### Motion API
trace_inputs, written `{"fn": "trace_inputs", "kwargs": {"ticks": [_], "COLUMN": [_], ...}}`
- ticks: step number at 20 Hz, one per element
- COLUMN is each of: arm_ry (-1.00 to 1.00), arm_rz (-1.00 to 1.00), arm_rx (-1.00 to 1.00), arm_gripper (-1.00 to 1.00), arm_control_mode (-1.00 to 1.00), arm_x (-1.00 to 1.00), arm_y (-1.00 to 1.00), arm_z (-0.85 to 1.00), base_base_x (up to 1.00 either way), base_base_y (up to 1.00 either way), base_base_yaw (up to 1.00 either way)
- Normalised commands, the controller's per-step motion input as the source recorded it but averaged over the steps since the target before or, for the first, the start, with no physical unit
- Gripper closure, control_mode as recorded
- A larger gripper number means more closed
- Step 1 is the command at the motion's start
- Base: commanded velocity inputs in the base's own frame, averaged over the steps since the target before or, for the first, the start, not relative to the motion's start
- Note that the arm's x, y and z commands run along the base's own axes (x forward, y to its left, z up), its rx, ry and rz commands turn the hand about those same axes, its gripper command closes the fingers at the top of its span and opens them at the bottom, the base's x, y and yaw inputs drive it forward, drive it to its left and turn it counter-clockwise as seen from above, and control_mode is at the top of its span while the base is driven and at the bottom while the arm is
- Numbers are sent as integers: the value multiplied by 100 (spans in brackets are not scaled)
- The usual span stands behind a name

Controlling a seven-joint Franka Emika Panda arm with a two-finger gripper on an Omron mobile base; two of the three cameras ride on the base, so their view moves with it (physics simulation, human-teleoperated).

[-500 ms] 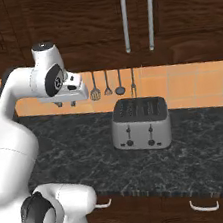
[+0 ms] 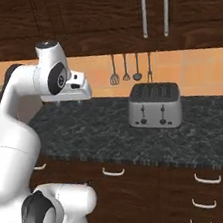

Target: Take a straw from the drawer in front and place it inside the glass cup on the dining counter.

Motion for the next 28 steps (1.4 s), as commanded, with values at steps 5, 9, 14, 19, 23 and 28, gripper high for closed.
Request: {"fn": "trace_inputs", "kwargs": {"ticks": [5,9,14,19,23,28], "arm_ry": [0,0,0,0,0,0], "arm_rz": [0,0,0,0,0,0], "arm_rx": [0,0,0,0,0,0], "arm_gripper": [-100,-100,-100,-100,-100,-100], "arm_control_mode": [100,100,100,100,100,100], "arm_x": [0,0,0,0,0,0], "arm_y": [0,0,0,0,0,0], "arm_z": [0,0,0,0,0,0], "base_base_x": [-20,-31,-80,-100,-93,-2], "base_base_y": [-32,-54,-71,-57,-48,-43], "base_base_yaw": [73,80,56,15,7,23]}}
